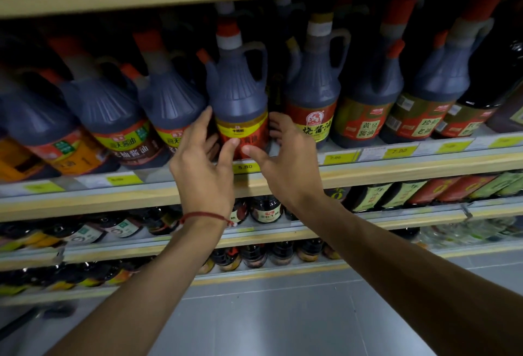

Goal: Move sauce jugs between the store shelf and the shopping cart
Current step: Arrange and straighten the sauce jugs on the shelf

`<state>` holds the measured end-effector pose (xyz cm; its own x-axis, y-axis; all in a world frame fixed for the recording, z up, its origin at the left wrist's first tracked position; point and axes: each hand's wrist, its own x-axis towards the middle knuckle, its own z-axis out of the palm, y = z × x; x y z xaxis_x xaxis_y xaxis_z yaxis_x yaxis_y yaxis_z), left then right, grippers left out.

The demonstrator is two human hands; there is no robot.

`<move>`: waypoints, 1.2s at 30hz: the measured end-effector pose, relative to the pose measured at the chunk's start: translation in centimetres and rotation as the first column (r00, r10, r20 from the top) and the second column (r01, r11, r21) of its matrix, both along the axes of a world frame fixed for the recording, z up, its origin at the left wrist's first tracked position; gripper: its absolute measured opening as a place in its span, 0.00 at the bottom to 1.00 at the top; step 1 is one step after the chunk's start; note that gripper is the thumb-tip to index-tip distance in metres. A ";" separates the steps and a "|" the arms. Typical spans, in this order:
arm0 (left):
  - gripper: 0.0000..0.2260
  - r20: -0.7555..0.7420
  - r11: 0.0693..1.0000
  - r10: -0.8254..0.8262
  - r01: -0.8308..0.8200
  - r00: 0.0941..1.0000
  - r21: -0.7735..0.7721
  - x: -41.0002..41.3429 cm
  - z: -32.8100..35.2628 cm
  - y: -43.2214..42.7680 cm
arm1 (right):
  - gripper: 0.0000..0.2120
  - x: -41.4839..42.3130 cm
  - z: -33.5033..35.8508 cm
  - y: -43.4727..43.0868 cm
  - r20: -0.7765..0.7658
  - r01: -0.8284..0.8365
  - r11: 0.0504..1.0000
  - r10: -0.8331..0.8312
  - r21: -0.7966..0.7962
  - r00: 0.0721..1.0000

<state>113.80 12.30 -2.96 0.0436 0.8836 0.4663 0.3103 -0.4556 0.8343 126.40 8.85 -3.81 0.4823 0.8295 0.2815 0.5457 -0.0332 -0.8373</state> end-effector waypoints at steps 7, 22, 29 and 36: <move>0.24 0.024 1.000 0.020 -0.020 1.000 0.013 0.8 -0.4 0.7 | 0.27 0.2 -0.3 0.0 0.053 0.020 1.000 -0.021 0.024 0.998; 0.26 0.008 1.000 0.016 -0.017 1.000 0.026 1.8 -1.0 0.9 | 0.28 -0.2 -0.2 0.1 0.170 0.046 0.998 -0.039 -0.041 0.985; 0.22 -0.172 0.993 0.091 -0.076 0.981 0.093 -1.1 -0.6 -0.8 | 0.16 -2.1 -0.1 -1.3 -0.007 0.143 0.981 -0.144 0.133 0.990; 0.26 -0.186 0.978 0.174 -0.147 0.967 0.150 -5.4 -1.0 0.8 | 0.20 -5.8 0.5 -0.4 0.057 -0.028 0.998 0.025 0.062 0.998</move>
<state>108.44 13.06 -3.99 0.0096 0.8164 0.5774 0.5408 -0.4900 0.6837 120.63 8.42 -3.36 0.4422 0.8219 0.3591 0.5918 0.0335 -0.8054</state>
